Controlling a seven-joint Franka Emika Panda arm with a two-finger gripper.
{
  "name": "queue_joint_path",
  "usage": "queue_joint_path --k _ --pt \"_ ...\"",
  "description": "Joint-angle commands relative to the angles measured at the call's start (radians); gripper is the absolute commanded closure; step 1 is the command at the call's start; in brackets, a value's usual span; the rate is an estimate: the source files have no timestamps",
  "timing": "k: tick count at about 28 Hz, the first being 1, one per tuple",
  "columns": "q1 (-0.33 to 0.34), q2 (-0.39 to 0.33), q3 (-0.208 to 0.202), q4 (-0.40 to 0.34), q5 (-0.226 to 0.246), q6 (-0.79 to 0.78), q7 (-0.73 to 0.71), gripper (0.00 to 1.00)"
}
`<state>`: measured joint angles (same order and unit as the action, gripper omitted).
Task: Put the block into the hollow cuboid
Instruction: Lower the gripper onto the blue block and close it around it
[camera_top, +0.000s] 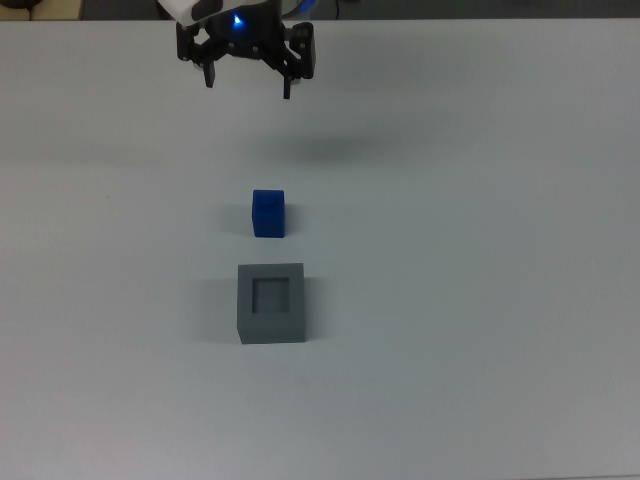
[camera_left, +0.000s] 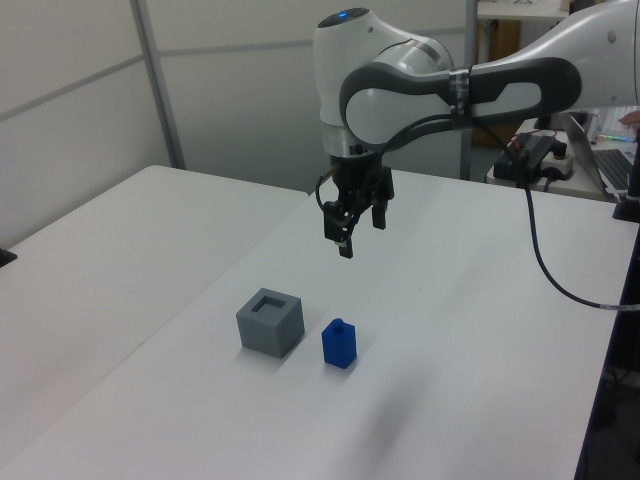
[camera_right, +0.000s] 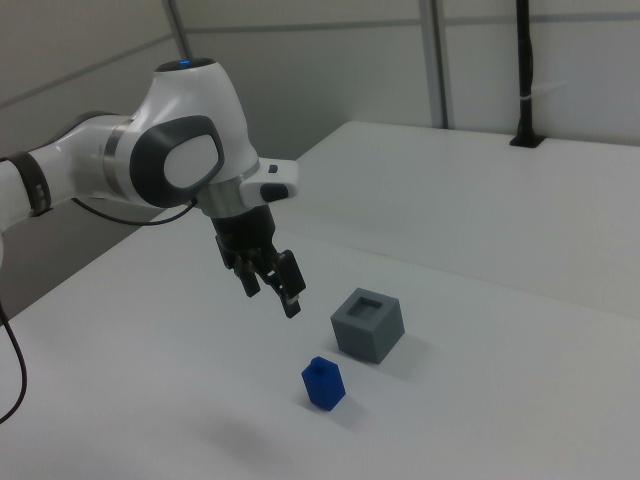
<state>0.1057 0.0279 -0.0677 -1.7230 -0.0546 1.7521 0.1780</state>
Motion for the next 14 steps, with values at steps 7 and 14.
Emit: queue_joint_path --k 7,14 --pt "-0.003 0.067 -0.007 0.008 0.028 0.081 -0.069 0.0" --pt "-0.008 0.138 -0.007 -0.029 0.027 0.17 -0.086 0.0"
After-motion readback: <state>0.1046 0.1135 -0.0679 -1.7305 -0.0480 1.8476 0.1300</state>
